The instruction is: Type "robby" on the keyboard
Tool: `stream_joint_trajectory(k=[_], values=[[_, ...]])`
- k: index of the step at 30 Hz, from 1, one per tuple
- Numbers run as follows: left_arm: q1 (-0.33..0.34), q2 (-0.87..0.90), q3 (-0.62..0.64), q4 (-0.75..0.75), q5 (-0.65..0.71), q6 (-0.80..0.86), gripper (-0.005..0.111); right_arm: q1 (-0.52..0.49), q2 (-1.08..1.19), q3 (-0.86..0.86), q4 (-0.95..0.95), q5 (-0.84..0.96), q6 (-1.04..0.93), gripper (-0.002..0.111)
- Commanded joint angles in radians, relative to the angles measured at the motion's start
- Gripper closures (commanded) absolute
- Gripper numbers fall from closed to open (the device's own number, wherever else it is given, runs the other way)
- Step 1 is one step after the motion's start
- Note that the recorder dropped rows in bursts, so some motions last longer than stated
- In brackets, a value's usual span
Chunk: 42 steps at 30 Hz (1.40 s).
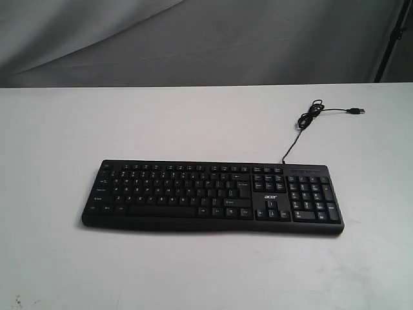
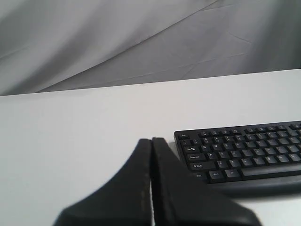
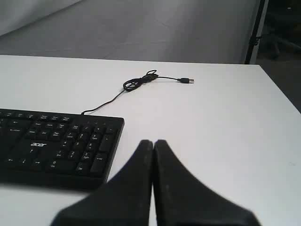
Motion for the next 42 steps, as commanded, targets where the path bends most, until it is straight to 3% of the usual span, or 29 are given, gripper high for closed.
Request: stream_joint_trajectory(k=[1, 11, 18, 26, 29, 33, 36, 40, 42], values=[[-0.006, -0.003, 0.004, 0.005, -0.005, -0.003, 0.107, -0.005, -0.005, 0.003, 0.004, 0.000, 0.003, 0.108], [-0.006, -0.003, 0.004, 0.005, -0.005, -0.003, 0.107, -0.005, -0.005, 0.003, -0.026, -0.032, -0.006, 0.108], [-0.006, -0.003, 0.004, 0.005, -0.005, -0.003, 0.107, -0.005, -0.005, 0.003, -0.045, -0.463, -0.006, 0.108], [-0.006, -0.003, 0.004, 0.005, -0.005, -0.003, 0.107, -0.005, -0.005, 0.003, -0.044, -0.610, -0.006, 0.108], [-0.006, -0.003, 0.004, 0.005, -0.005, -0.003, 0.107, -0.005, -0.005, 0.003, -0.037, -0.751, 0.016, 0.108], [-0.006, -0.003, 0.004, 0.005, -0.005, -0.003, 0.107, -0.005, -0.005, 0.003, -0.039, -0.981, 0.508, 0.108], [-0.006, -0.003, 0.004, 0.005, -0.005, -0.003, 0.107, -0.005, -0.005, -0.008, -0.081, -1.089, 0.532, 0.108], [-0.006, -0.003, 0.004, 0.005, -0.005, -0.003, 0.107, -0.005, 0.001, -0.159, -0.285, -0.920, 0.679, 0.108], [-0.006, -0.003, 0.004, 0.005, -0.005, -0.003, 0.107, -0.005, 0.059, -0.266, -0.382, -0.753, 0.868, 0.108]])
